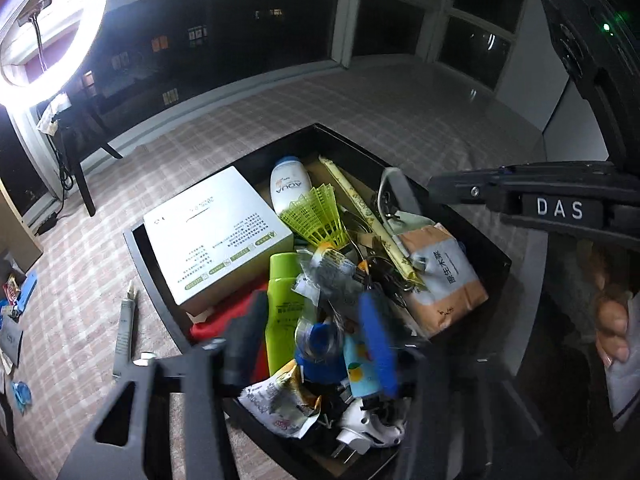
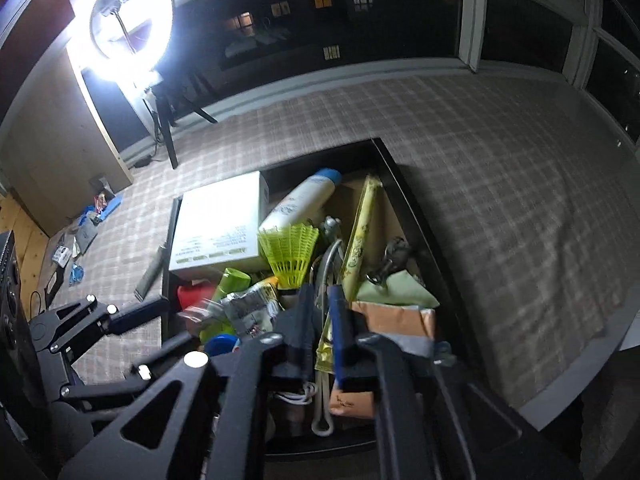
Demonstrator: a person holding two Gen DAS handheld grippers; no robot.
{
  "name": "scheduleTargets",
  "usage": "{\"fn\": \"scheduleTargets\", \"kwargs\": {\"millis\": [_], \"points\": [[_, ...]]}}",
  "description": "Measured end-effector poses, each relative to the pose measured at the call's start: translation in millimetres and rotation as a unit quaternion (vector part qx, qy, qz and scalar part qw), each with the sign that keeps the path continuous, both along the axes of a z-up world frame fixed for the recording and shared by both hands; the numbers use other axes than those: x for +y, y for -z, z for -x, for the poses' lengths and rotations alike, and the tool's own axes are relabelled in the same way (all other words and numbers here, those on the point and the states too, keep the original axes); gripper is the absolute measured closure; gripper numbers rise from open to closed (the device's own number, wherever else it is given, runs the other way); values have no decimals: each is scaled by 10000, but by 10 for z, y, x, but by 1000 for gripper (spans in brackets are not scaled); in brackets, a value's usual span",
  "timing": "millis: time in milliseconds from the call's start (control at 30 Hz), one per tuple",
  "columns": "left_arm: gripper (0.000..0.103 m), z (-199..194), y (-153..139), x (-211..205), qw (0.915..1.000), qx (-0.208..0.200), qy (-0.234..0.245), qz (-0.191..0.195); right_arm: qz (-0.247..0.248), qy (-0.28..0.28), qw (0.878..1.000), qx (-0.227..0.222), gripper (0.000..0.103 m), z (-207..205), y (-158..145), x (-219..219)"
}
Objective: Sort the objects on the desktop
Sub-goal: 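Carry the clip and cable into the black bin and open both grippers, then move both grippers back over the remaining floor items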
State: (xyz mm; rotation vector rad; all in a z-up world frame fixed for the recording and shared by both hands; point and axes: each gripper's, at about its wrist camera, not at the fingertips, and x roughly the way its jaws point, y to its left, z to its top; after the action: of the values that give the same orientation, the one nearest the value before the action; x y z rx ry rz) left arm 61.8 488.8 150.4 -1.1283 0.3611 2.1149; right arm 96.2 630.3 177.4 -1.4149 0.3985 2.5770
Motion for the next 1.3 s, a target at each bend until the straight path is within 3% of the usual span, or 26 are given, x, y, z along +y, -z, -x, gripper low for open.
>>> {"fn": "scheduleTargets", "kwargs": {"millis": [33, 300, 533, 1033, 1300], "points": [[55, -2, 4, -12, 10000, 42, -18, 34, -17, -3, 10000, 23, 76, -3, -4, -10], [55, 191, 56, -455, 9989, -23, -460, 110, 167, -131, 9997, 114, 64, 60, -40, -233], [55, 445, 99, -1201, 9933, -49, -1124, 263, 244, -466, 9985, 164, 61, 242, -63, -723], [57, 1023, 406, -3075, 9627, -339, -2637, 508, 391, -1347, 9901, -22, 58, 885, 125, -2115], [59, 1260, 619, -3964, 9443, -528, -3205, 530, 417, -2116, 9763, -165, 58, 1329, 314, -2966]]}}
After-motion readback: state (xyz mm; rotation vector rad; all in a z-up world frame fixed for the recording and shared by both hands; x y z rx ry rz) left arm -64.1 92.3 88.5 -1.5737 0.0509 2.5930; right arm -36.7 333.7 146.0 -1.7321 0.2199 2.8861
